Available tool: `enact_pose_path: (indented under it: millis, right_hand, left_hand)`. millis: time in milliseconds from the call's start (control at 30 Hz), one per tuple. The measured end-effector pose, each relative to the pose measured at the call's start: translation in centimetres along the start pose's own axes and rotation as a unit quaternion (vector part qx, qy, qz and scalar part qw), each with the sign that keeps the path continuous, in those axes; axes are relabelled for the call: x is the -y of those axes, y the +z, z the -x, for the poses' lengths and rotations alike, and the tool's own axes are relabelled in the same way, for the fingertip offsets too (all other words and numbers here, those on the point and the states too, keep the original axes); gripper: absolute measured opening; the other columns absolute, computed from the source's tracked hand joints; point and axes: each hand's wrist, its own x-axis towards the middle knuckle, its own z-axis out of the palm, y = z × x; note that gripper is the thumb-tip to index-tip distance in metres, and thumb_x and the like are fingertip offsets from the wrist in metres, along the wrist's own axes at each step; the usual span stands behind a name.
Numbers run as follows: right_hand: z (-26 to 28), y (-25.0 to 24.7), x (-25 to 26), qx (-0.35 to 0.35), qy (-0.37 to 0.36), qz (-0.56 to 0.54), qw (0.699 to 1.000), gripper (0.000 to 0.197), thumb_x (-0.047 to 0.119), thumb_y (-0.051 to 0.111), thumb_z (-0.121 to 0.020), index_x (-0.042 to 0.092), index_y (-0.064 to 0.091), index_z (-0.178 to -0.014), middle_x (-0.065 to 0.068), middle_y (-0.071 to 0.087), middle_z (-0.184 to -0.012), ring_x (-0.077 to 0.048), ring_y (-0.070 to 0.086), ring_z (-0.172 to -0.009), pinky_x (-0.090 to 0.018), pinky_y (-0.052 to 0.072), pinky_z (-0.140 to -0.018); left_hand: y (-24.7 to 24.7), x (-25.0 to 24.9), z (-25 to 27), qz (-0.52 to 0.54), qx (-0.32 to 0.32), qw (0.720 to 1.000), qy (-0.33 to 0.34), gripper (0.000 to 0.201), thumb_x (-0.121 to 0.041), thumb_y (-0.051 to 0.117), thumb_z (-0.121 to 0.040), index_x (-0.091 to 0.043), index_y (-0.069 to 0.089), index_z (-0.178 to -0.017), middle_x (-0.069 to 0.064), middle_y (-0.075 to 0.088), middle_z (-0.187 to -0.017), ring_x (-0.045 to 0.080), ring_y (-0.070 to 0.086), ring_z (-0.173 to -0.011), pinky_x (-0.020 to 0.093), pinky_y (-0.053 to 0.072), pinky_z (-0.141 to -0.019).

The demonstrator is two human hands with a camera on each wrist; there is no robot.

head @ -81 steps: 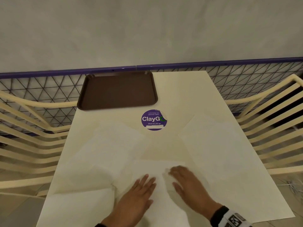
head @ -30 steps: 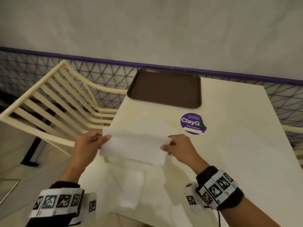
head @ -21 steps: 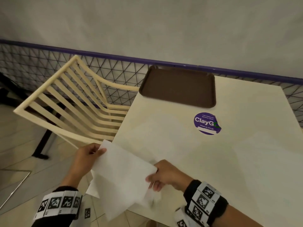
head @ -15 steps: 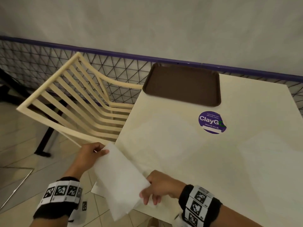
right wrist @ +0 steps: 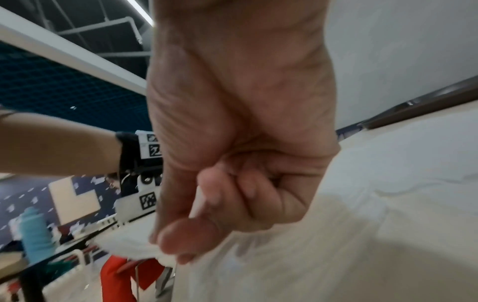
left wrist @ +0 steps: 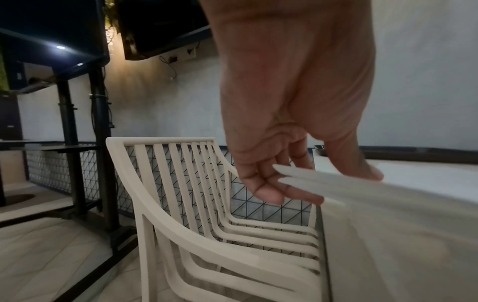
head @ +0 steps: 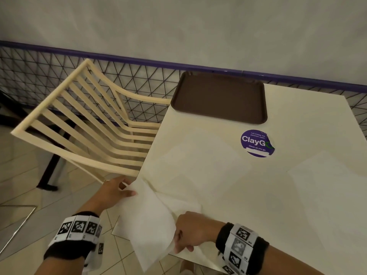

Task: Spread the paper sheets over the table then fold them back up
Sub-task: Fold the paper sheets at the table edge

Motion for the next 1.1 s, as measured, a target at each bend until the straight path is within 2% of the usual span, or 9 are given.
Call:
enact_pose_path:
  millis: [133, 233, 367, 467, 533, 600, 767, 900, 1100]
  right_hand:
    - [0.8, -1.4, -1.1, -0.065, 0.014, -0.028, 0.997, 0.020, 0.030, 0.073, -0.076, 0.010, 0.068, -0.075, 0.013, 0.054, -0.046, 0.000, 0.050, -0.048, -0.020, 0.044, -0.062]
    - [1.8, -3.2, -1.4, -0.145, 0.030, -0.062, 0.987, 0.028, 0.038, 0.077, -0.071, 0.020, 0.061, -0.087, 0.010, 0.056, -0.070, -0.004, 0.049, -0.061, -0.019, 0.038, -0.057]
    - [1.7, -4.7, -0.8, -0.225, -0.014, -0.106, 0.969, 0.077, 0.043, 0.074, -0.073, 0.028, 0.033, -0.136, 0.008, 0.047, -0.121, -0.009, 0.043, -0.107, -0.023, 0.035, -0.088]
    - [1.1, -5.1, 0.0, -0.192, -0.063, -0.182, 0.962, 0.078, 0.044, 0.069, -0.078, 0.032, 0.023, -0.140, 0.011, 0.039, -0.139, -0.006, 0.032, -0.129, -0.021, 0.032, -0.098]
    - [1.1, -5.1, 0.2, -0.168, -0.092, -0.220, 0.956, 0.066, 0.043, 0.066, -0.082, 0.031, 0.033, -0.137, 0.010, 0.047, -0.137, -0.007, 0.042, -0.127, -0.019, 0.039, -0.095]
    - [1.6, -5.3, 0.3, -0.160, -0.110, -0.254, 0.947, 0.055, 0.041, 0.065, -0.084, 0.030, 0.043, -0.133, 0.010, 0.056, -0.130, -0.007, 0.054, -0.117, -0.026, 0.046, -0.097]
    - [2.5, -6.0, -0.7, -0.199, -0.105, -0.301, 0.927, 0.029, 0.027, 0.064, -0.087, 0.025, 0.058, -0.115, 0.011, 0.065, -0.115, -0.005, 0.062, -0.103, -0.024, 0.049, -0.089]
    - [2.0, -6.3, -1.6, -0.234, -0.057, -0.278, 0.930, 0.005, 0.016, 0.063, -0.086, 0.018, 0.061, -0.091, 0.000, 0.066, -0.095, -0.016, 0.063, -0.084, -0.030, 0.048, -0.077]
    - [0.2, -3.8, -2.8, -0.224, 0.011, -0.112, 0.968, 0.012, 0.015, 0.066, -0.082, 0.015, 0.059, -0.091, 0.000, 0.059, -0.096, -0.016, 0.056, -0.089, -0.022, 0.043, -0.067]
  left_hand:
    - [-1.2, -1.0, 1.3, -0.022, -0.041, 0.999, 0.019, 0.020, -0.014, 0.076, -0.074, -0.016, 0.061, -0.087, 0.002, 0.055, -0.074, 0.018, 0.050, -0.069, 0.021, 0.036, -0.056]
    - [-2.1, -2.5, 3.0, -0.033, -0.053, 0.997, 0.053, 0.019, -0.017, 0.074, -0.077, -0.021, 0.060, -0.090, -0.001, 0.061, -0.081, 0.011, 0.054, -0.072, 0.020, 0.042, -0.061]
    - [-3.0, -6.1, 5.8, -0.009, -0.009, 0.991, 0.132, 0.014, -0.018, 0.066, -0.085, -0.032, 0.064, -0.083, -0.009, 0.068, -0.087, 0.007, 0.061, -0.080, 0.022, 0.048, -0.070]
    - [-3.2, -8.8, 7.7, 0.047, 0.020, 0.984, 0.169, 0.011, -0.016, 0.060, -0.089, -0.022, 0.068, -0.092, -0.005, 0.070, -0.092, 0.010, 0.065, -0.081, 0.029, 0.052, -0.077]
    - [-3.3, -9.8, 8.5, 0.109, 0.005, 0.977, 0.184, 0.011, -0.019, 0.058, -0.092, -0.018, 0.068, -0.095, 0.001, 0.070, -0.089, 0.012, 0.066, -0.079, 0.030, 0.053, -0.073]
    - [-3.4, -10.1, 8.9, 0.170, -0.048, 0.968, 0.177, 0.012, -0.026, 0.056, -0.092, -0.021, 0.068, -0.091, 0.001, 0.070, -0.083, 0.009, 0.065, -0.071, 0.026, 0.050, -0.067]
    - [-1.8, -7.5, 8.3, 0.338, -0.174, 0.923, 0.067, 0.019, -0.020, 0.048, -0.095, -0.016, 0.066, -0.089, 0.003, 0.067, -0.083, 0.016, 0.058, -0.073, 0.031, 0.045, -0.069]
    - [1.6, -2.0, 7.0, 0.259, -0.169, 0.951, -0.025, 0.026, -0.022, 0.055, -0.092, -0.006, 0.058, -0.071, 0.007, 0.054, -0.067, 0.022, 0.048, -0.066, 0.032, 0.038, -0.064]
    - [4.9, 1.6, 5.9, 0.111, -0.137, 0.981, -0.087, 0.031, -0.028, 0.062, -0.087, -0.004, 0.058, -0.068, 0.003, 0.054, -0.059, 0.019, 0.048, -0.057, 0.027, 0.035, -0.055]
